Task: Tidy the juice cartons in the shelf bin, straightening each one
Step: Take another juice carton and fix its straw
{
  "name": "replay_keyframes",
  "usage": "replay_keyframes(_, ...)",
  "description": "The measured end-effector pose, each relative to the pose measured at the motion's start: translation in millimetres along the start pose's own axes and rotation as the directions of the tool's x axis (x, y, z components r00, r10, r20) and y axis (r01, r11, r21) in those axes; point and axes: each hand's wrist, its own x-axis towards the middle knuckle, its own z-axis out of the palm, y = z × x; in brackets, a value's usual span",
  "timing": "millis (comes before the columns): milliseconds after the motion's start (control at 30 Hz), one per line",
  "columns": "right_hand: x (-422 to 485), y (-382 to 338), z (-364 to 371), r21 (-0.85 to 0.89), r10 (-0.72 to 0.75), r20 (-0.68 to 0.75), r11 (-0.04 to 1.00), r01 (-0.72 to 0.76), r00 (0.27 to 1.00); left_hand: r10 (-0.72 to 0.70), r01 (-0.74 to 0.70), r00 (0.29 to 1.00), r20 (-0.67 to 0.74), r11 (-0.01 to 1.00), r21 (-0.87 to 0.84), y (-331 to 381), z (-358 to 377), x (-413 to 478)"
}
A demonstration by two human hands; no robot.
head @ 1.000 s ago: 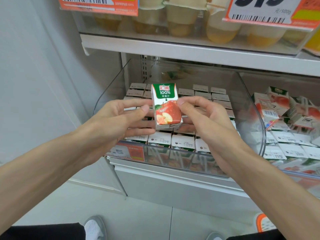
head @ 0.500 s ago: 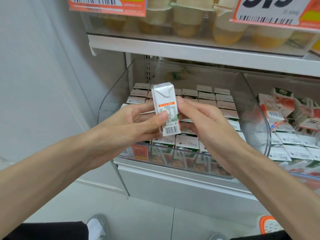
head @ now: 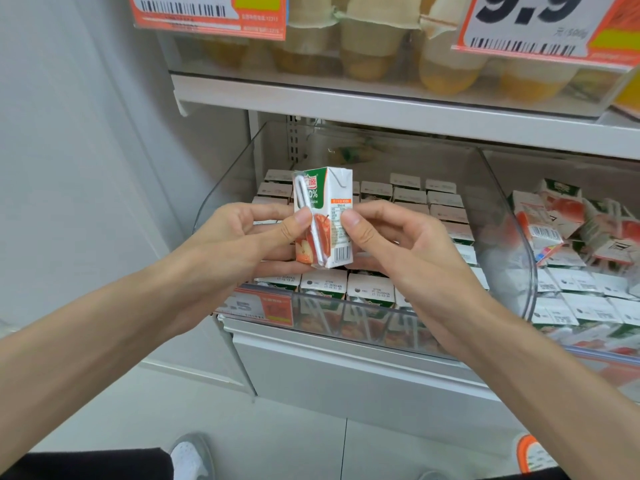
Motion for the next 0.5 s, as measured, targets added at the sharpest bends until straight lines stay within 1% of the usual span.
replay_keyframes(133,-1.3,-3.4,-1.1,0.026,-0.008,-0.002,1.000,0.008,1.000,-0.002,0.005,0.998,0.060,0.999,-0.053,0.2,0.7,1.0)
replay_keyframes(233,-1.2,-4.2,-1.7,0.016,0.006,0.011,1.000,-0.006,1.000,-0.014,0.020,0.999,0.053,0.994,-0.111,0.6,0.0,2.8)
replay_keyframes(333,-1.4,-4.7,-0.6,-0.003,0.004,0.000,1.000,-0.004,1.000,-0.005,0.010,0.999,0.053,0.996,-0.089,0.1,-0.5,2.5)
replay_keyframes(500,-0.9,-5.8,-0.4,0.046,0.014,-0.073,0.999,-0.011,0.997,-0.030,0.032,0.999,0.033,0.998,-0.045,-0.1,0.0,0.3)
